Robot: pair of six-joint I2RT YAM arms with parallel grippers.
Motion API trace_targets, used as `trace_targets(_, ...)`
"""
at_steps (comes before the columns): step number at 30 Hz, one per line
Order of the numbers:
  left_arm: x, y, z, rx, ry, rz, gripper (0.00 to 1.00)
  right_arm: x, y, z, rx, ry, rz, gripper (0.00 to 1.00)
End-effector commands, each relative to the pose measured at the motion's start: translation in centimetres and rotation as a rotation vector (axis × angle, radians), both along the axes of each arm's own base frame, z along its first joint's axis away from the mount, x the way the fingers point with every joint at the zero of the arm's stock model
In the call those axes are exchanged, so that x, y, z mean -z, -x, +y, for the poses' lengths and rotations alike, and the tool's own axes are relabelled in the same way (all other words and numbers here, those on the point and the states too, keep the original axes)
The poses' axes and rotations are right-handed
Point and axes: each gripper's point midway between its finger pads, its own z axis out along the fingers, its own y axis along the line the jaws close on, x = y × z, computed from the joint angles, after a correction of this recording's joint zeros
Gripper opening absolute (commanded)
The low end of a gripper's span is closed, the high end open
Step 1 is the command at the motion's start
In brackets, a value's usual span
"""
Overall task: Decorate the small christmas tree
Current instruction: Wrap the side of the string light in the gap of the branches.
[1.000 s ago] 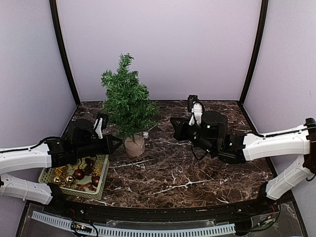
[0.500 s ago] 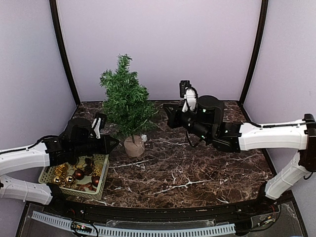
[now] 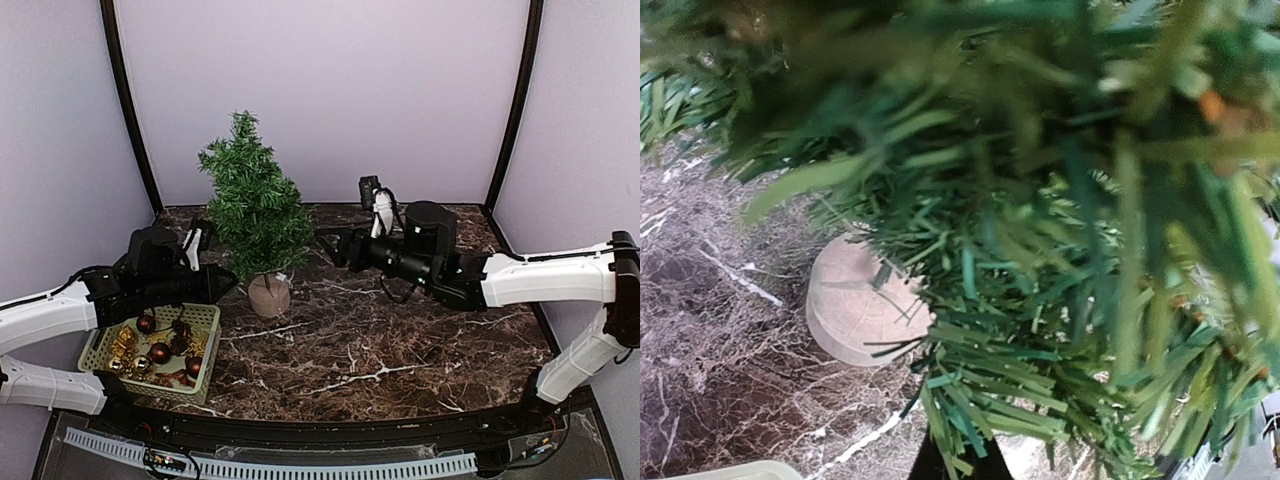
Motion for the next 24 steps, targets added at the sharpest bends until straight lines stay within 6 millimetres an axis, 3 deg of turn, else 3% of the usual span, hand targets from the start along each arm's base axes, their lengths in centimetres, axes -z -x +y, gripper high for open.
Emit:
trace_targets(1, -2.2, -0.3, -0.3, 0.027, 0.026, -0.041, 0.0, 0.6, 4.2, -0.9, -0.173, -0.055, -0.004, 0.75)
trace_targets(5, -2.5, -0.3, -0.2, 0.028, 0.033, -0.043, 0.0, 4.2, 7.3, -1.3, -0.269, 0.008, 0.042, 0.88)
trace_targets(13, -2.2, -0.3, -0.2, 0.026, 0.037, -0.032, 0.0, 10.5, 10.5, 2.4, -0.359, 0.237, 0.087, 0.88)
trace_targets(24, -2.3, -0.3, -0.2, 0.027, 0.041, -0.031, 0.0, 15.4, 8.3, 4.9, -0.245, 0.136, 0.137, 0.83)
